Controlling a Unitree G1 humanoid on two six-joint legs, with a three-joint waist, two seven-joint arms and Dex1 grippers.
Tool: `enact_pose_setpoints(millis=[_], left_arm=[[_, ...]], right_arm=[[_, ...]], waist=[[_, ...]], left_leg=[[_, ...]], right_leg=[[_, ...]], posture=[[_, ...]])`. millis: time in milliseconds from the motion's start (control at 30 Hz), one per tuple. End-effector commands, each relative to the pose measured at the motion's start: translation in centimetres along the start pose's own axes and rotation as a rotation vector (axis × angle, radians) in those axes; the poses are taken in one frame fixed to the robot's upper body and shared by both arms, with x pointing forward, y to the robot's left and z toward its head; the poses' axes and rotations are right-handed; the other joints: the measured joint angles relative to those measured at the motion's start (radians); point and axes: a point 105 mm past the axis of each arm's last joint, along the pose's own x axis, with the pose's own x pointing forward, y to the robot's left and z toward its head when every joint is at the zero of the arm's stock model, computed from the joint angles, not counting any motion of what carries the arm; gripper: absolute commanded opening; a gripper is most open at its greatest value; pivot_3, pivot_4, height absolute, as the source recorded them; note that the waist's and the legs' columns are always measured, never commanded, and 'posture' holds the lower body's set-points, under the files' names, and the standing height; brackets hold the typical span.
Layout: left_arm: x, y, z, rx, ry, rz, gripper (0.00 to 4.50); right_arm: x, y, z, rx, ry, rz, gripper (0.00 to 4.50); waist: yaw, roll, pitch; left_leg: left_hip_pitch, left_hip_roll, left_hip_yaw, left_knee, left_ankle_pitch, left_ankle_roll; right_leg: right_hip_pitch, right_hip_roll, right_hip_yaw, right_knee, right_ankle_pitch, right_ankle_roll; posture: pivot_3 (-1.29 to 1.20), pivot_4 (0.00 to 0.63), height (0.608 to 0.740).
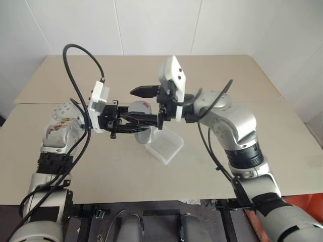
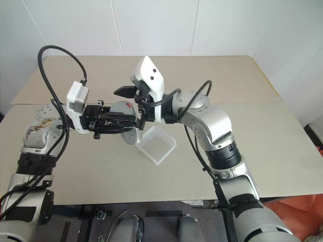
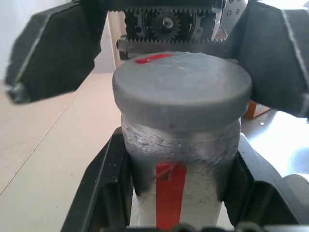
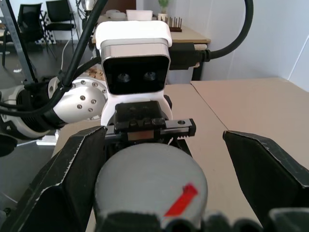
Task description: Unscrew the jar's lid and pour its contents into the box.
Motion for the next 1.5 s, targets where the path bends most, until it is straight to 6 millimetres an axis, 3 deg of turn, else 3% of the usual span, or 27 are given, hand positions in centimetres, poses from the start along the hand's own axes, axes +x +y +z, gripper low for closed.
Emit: enact_pose_setpoints(millis=[33, 600, 1233, 1367, 1500], left_arm=[[-0.3, -0.4, 1.3, 0.06, -0.012, -0.02, 2.03], [-0.2, -0.4, 1.4, 0.059, -0.014, -0.033, 2.03], [-0.3, -0.6, 1.3, 0.052, -0.015, -0.033, 2.03], [-0.4, -0.6, 1.2, 0.049, -0.012, -0.028, 2.03], [-0.5, -0.5, 1.2, 0.047, -0.01, -0.02, 2.03]], right_arm=[[-1.8, -0.8, 0.9, -0.047, -0.023, -0.068, 4.42], [-4.6, -1.5, 0.6, -0.056, 0.007, -0.165, 4.42], [-6.0, -2.7, 0.3, -0.047, 0.025, -0.245, 4.42], [-6.5, -2.5, 0.3, -0.051, 0.037, -0.247, 4.42], [-6.9, -1.1, 0.6, -0.069, 0.045, -0.184, 4.42]], waist=[[0.0, 0.0, 0.0], [0.0, 0.0, 0.0], [0.001, 0.0, 0.0], [0.001, 0.0, 0.0], [0.002, 0.0, 0.0]], left_leg=[[0.0, 0.0, 0.0, 0.0, 0.0, 0.0], [0.0, 0.0, 0.0, 0.0, 0.0, 0.0], [0.0, 0.0, 0.0, 0.0, 0.0, 0.0], [0.0, 0.0, 0.0, 0.0, 0.0, 0.0], [0.0, 0.0, 0.0, 0.0, 0.0, 0.0]], right_leg=[[0.0, 0.0, 0.0, 0.0, 0.0, 0.0], [0.0, 0.0, 0.0, 0.0, 0.0, 0.0], [0.0, 0.0, 0.0, 0.0, 0.0, 0.0], [0.0, 0.0, 0.0, 0.0, 0.0, 0.0], [0.0, 0.0, 0.0, -0.001, 0.0, 0.0]], posture=[[0.0, 0.15, 0.74], [0.0, 0.15, 0.74], [0.0, 0.15, 0.74], [0.0, 0.15, 0.74], [0.0, 0.15, 0.74]])
